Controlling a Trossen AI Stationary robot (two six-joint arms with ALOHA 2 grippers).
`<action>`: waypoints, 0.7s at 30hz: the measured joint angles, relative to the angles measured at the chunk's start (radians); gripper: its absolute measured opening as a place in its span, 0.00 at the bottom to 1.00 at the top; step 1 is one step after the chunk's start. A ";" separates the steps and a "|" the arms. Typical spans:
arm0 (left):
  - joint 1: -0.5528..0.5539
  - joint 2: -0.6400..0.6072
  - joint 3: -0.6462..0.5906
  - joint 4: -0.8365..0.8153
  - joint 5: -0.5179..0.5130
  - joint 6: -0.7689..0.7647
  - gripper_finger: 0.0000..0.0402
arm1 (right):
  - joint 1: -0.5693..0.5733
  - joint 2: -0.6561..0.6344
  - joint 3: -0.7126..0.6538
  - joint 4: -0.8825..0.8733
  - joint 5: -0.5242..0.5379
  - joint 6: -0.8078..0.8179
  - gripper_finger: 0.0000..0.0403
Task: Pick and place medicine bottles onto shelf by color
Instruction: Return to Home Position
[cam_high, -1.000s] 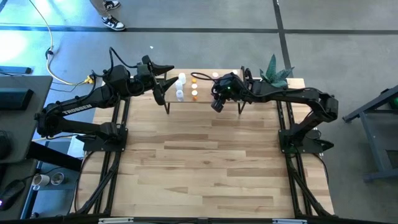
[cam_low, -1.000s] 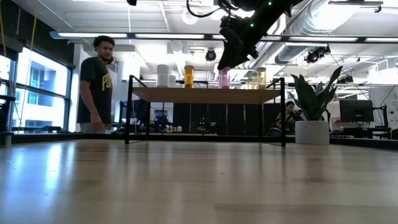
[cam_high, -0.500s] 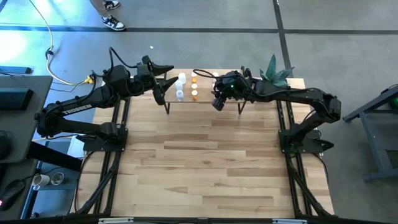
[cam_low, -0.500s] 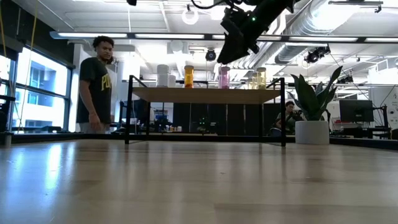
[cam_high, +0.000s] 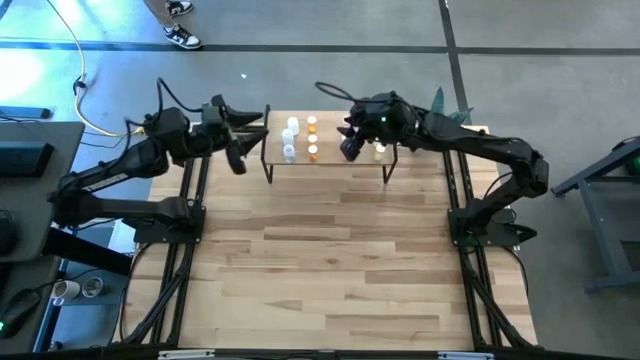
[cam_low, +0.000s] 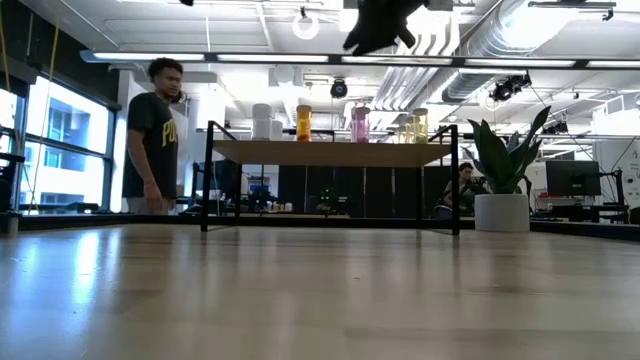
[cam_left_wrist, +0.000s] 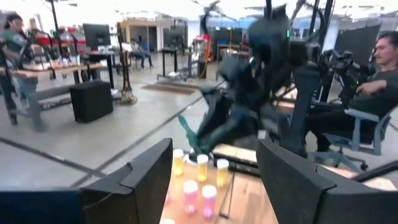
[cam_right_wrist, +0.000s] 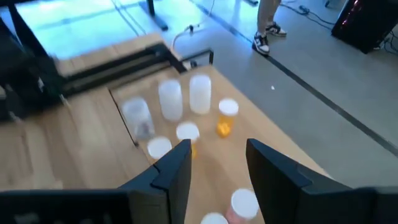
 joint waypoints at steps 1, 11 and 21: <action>0.000 -0.014 0.000 -0.024 0.002 -0.001 0.55 | 0.002 0.000 0.015 -0.004 0.000 0.015 0.36; -0.059 -0.082 0.000 -0.305 0.023 0.000 0.55 | 0.049 0.000 0.109 -0.003 0.009 0.040 0.36; -0.145 -0.109 -0.076 -0.308 0.038 -0.031 0.55 | 0.089 0.000 0.109 -0.011 0.008 0.099 0.36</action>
